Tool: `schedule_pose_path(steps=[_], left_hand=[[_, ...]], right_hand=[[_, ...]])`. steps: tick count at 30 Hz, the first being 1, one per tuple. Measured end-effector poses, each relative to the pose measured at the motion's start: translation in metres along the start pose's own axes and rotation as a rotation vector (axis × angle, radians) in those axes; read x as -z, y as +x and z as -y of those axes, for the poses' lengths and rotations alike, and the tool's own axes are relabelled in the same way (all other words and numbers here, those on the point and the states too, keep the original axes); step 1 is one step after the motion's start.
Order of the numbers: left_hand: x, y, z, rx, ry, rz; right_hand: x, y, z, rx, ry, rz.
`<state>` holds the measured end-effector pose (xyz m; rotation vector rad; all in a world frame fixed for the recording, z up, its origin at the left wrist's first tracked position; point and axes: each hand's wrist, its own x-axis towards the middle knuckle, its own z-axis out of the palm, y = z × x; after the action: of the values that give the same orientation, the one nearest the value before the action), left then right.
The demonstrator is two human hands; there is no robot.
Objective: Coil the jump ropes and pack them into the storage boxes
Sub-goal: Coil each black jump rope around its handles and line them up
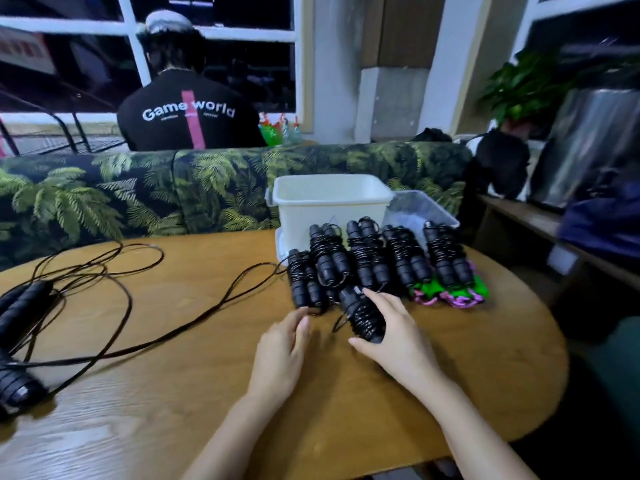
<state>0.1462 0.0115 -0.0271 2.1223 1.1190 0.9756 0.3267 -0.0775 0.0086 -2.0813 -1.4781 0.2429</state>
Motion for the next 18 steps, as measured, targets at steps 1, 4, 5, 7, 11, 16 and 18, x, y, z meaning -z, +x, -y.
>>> schedule_pose_path(steps=[1, 4, 5, 7, 11, 16, 18], left_hand=[[-0.010, -0.002, -0.007, -0.002, 0.011, 0.023], [-0.036, -0.007, -0.021, 0.003, 0.072, 0.101], [-0.042, -0.009, -0.025, -0.010, 0.137, 0.131], [-0.047, -0.010, -0.029, -0.049, 0.297, 0.182], [-0.044, -0.012, -0.027, -0.034, 0.356, 0.226], [-0.026, -0.018, -0.024, -0.021, 0.364, 0.233], [-0.013, -0.019, -0.020, -0.010, 0.384, 0.221]], right_hand=[[0.007, -0.004, -0.012, -0.040, -0.054, -0.012], [0.023, -0.010, -0.042, -0.167, -0.218, -0.079], [0.027, -0.011, -0.050, -0.190, -0.262, -0.115], [0.030, -0.011, -0.064, -0.210, -0.337, -0.146], [0.030, -0.007, -0.068, -0.245, -0.432, -0.014], [0.030, -0.013, -0.041, -0.075, -0.487, -0.110], [0.025, -0.016, -0.023, 0.020, -0.433, -0.125]])
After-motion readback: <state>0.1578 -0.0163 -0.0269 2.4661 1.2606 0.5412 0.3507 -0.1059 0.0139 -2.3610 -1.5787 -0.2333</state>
